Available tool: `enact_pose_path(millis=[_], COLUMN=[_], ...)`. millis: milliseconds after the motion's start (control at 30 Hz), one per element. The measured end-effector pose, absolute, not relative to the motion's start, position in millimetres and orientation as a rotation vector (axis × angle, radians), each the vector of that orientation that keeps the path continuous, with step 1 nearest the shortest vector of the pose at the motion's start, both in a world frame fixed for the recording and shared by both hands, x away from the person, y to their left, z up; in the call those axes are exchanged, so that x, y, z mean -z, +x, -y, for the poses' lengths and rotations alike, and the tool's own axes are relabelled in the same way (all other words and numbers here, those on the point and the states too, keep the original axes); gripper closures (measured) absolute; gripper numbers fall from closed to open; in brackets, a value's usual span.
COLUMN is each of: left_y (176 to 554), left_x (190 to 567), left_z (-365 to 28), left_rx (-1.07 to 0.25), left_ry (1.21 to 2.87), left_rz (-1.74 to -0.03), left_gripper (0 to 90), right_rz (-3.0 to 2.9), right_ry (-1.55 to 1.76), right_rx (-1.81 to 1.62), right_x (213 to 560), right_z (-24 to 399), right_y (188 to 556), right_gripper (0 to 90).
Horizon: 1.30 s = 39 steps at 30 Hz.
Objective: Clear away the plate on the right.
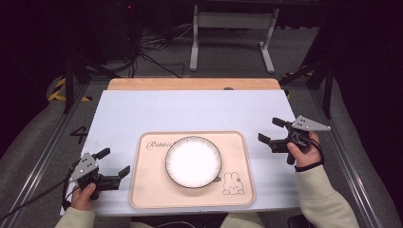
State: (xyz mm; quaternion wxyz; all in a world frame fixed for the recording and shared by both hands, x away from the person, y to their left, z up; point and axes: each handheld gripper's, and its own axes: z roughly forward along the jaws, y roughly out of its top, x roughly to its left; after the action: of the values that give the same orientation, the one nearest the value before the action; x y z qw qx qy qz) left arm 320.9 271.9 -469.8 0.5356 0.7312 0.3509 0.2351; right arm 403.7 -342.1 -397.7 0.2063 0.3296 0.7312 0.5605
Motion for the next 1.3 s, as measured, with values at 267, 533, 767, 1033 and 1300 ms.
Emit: enact_pose_path(millis=[267, 533, 767, 1033, 1300], left_y=[320.8, 320.7, 320.6, 320.5, 320.5], left_x=[469.8, 469.9, 469.8, 469.8, 469.8], left_z=[-271.9, -271.7, -271.6, -271.6, -271.6], left_rx=[-0.561, -0.562, -0.563, -0.562, -0.562], left_ry=[1.742, 1.74, 1.742, 1.742, 1.742], left_rz=[-0.835, -0.834, -0.833, -0.832, -0.831], left_gripper=[0.3, 0.2, 0.2, 0.2, 0.2], right_rz=[-2.024, -2.018, -2.02, -2.03, -2.042], right_ry=[0.936, 0.945, 0.944, 0.935, 1.009], right_rx=[-1.544, -1.547, -1.551, -1.568, -1.556], right_x=[402.8, 412.9, 425.4, 440.8, 451.8], right_z=[355.6, 364.3, 368.8, 370.7, 372.0], right_y=[399.8, 395.5, 390.5, 384.8, 384.9], right_gripper=[3.8, 3.7, 3.2, 3.1, 1.8])
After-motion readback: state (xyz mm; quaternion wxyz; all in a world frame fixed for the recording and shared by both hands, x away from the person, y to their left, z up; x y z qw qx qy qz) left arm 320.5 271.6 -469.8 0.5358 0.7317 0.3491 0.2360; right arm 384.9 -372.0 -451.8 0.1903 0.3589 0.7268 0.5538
